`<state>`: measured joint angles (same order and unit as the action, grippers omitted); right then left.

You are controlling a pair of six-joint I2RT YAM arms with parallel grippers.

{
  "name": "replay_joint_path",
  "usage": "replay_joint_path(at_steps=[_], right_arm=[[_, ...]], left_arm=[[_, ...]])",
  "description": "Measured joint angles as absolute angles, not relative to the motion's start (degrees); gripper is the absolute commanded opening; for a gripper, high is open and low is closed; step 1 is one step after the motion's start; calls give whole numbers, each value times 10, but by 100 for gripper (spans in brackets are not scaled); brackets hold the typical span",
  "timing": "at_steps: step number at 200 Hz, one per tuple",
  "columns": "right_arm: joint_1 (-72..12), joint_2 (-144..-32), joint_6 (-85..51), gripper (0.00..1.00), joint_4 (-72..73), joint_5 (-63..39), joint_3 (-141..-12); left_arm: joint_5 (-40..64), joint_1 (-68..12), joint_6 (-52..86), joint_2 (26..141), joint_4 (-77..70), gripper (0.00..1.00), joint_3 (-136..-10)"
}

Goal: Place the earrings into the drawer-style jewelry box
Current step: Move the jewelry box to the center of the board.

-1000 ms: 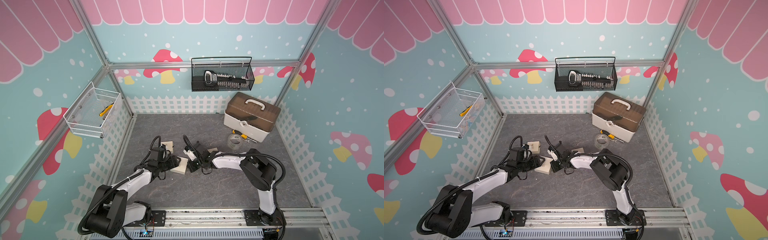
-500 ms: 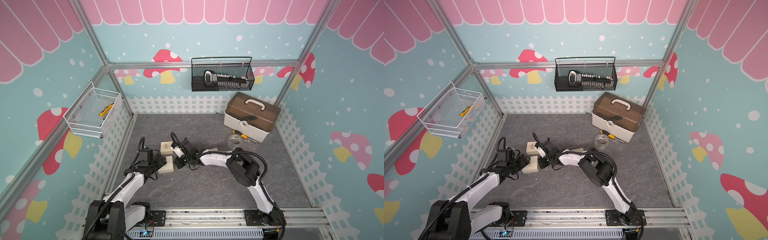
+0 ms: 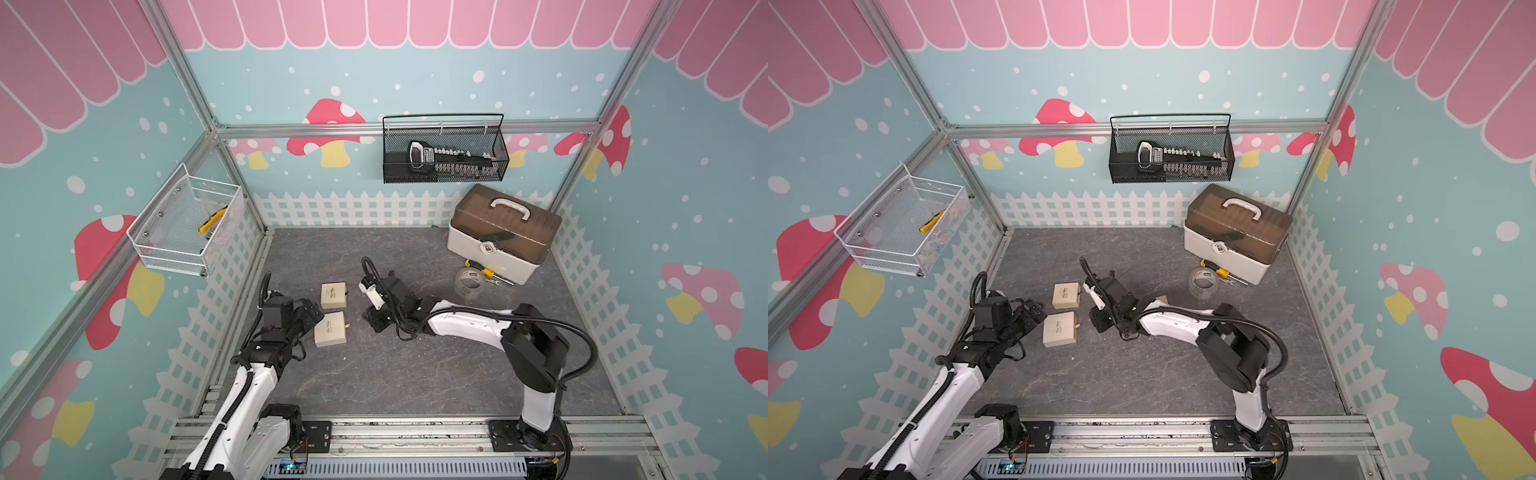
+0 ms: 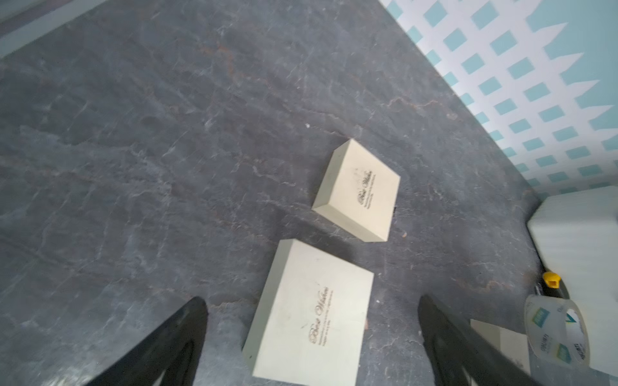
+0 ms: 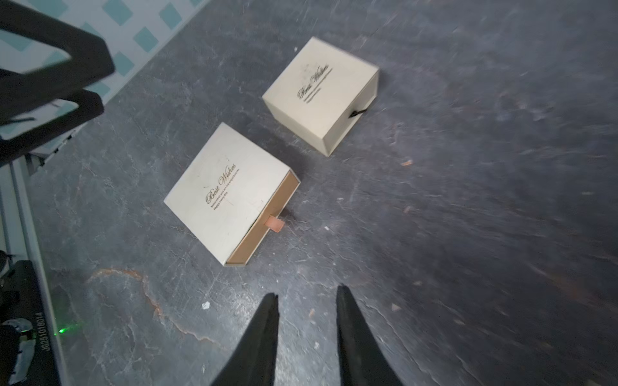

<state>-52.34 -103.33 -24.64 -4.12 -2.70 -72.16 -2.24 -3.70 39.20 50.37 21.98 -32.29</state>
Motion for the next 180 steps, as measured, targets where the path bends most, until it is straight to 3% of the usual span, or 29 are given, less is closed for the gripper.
replay_joint_path(at_steps=[15,19,48,80,108,180], right_arm=[[-507,-978,-254,98,-63,9,-711],[-502,-967,-253,99,-67,16,-708],[-453,-896,-259,99,-108,59,-666],[-355,-875,-269,96,-147,15,-604],[-306,-889,-269,84,-172,-25,-594],[-259,-1011,-272,77,-167,-117,-640]], left_arm=[[-37,-87,383,532,205,99,-349],[-39,-105,380,543,198,99,-357],[-46,-216,358,637,136,99,-408],[-3,-298,343,765,59,95,-470],[61,-332,349,863,-11,92,-500],[99,-367,375,939,-82,89,-505]])
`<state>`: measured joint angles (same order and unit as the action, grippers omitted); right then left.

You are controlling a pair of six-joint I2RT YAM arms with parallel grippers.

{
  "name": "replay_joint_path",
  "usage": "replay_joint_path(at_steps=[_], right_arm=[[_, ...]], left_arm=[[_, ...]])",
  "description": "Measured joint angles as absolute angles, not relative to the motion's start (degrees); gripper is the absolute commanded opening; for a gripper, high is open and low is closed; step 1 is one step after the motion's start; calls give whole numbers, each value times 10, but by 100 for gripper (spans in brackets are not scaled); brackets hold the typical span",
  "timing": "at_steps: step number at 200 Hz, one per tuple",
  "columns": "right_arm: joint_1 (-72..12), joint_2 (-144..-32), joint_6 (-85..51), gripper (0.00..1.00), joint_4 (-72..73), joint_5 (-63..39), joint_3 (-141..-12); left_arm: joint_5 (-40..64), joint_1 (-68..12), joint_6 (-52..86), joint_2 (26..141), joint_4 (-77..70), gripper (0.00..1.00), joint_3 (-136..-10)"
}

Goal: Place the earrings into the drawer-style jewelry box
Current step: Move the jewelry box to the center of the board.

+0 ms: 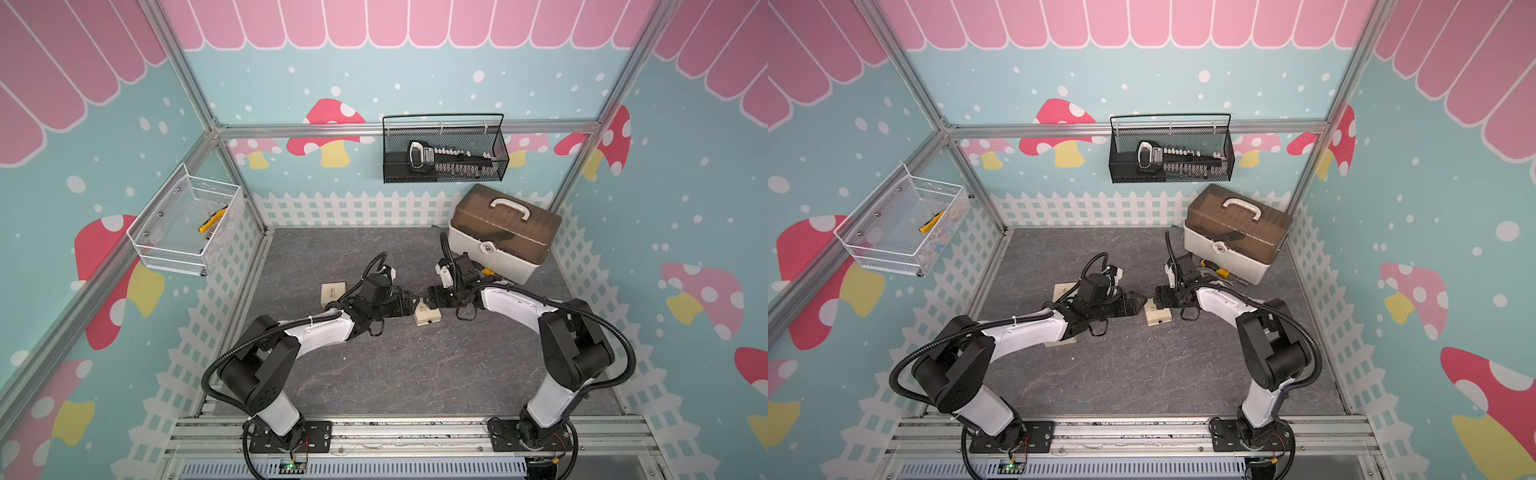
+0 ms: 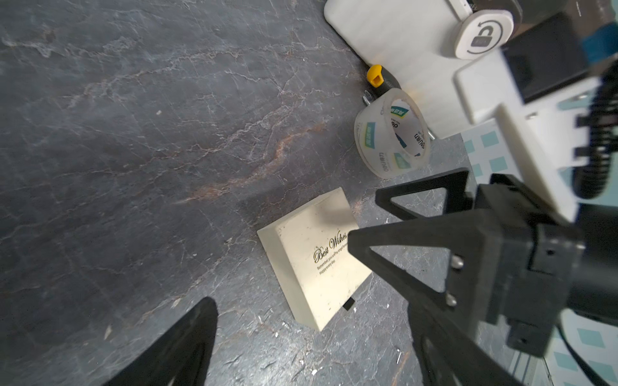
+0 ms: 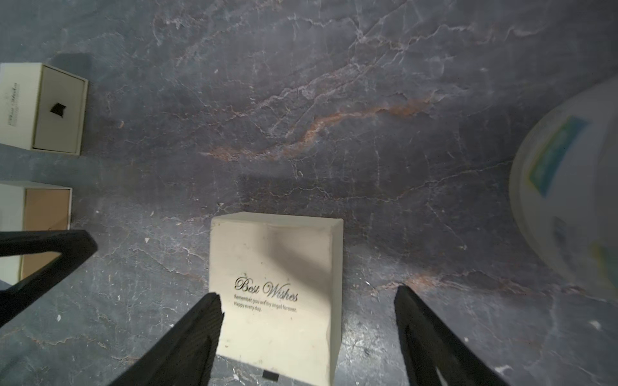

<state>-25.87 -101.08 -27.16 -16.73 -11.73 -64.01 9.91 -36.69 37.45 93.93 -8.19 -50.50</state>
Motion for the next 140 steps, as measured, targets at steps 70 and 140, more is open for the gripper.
replay_joint_path(at_steps=[70,140], right_arm=[[-260,-1071,-237,59,-167,-186,-683],[-340,-1135,-229,55,-167,-243,-742]], left_arm=[[99,-328,372,897,-67,88,-475],[90,-289,352,813,-1,87,-429]])
